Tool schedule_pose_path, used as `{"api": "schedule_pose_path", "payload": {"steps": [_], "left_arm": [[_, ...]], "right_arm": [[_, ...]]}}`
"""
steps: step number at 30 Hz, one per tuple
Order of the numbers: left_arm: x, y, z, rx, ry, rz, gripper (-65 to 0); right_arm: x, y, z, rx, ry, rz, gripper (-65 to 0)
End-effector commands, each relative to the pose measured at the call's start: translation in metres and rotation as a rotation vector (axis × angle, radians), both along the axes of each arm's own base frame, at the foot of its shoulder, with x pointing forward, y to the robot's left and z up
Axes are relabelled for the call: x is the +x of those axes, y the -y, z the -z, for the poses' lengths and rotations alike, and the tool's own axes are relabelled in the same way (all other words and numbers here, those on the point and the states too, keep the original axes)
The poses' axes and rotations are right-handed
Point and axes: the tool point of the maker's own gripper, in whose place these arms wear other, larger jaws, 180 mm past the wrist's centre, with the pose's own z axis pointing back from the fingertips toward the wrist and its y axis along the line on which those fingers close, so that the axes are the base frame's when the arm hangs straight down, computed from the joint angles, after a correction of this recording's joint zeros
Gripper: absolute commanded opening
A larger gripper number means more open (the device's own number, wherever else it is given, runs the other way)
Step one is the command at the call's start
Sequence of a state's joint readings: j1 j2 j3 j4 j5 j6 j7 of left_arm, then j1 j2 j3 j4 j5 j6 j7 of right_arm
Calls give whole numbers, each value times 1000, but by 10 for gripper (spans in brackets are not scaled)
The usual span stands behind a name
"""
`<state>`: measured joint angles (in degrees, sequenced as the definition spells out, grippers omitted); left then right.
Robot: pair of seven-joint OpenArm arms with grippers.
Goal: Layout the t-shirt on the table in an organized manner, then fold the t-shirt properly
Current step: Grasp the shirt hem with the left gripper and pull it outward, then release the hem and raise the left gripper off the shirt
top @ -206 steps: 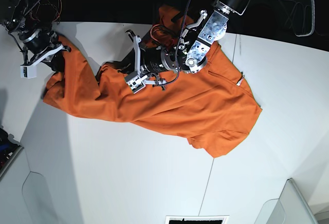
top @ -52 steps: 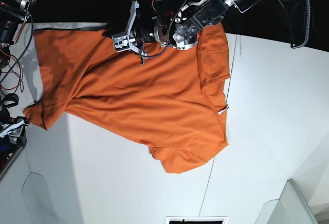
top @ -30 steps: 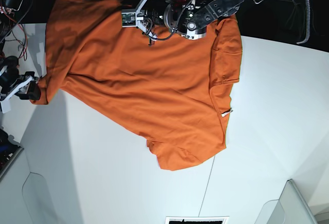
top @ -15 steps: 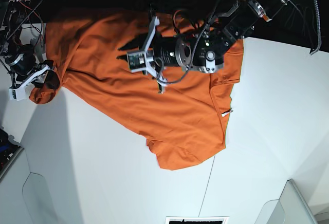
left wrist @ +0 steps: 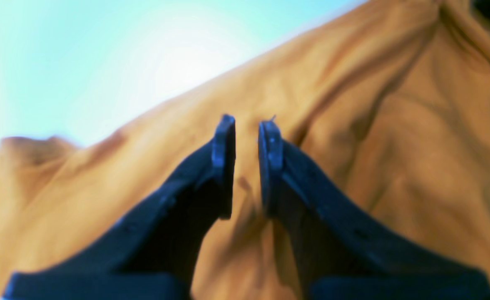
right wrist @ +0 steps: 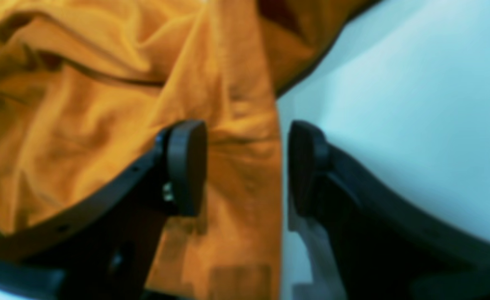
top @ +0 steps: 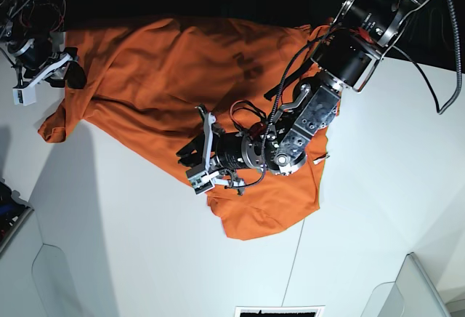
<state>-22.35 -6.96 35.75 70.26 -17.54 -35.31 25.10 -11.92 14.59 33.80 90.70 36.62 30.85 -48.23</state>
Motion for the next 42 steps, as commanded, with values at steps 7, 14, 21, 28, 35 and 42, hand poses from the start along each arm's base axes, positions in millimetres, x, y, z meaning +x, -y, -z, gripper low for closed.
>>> {"api": "schedule_pose_path", "payload": {"steps": [7, 14, 21, 28, 35, 42], "left_arm": [[36, 4, 12, 50, 10, -28, -537], [86, -62, 34, 217, 12, -193, -537], [112, -120, 29, 299, 36, -276, -537], [113, -148, 33, 350, 25, -304, -537], [112, -150, 35, 363, 16, -307, -537], [119, -154, 28, 373, 28, -323, -537]], "right_arm": [[13, -2, -5, -35, 60, 13, -581], [12, 14, -3, -133, 34, -1, -650], [12, 33, -10, -172, 38, 15, -650], [8, 55, -14, -180, 31, 113, -413], [25, 60, -49, -39, 211, 191, -395], [69, 37, -76, 17, 334, 148, -606]]}}
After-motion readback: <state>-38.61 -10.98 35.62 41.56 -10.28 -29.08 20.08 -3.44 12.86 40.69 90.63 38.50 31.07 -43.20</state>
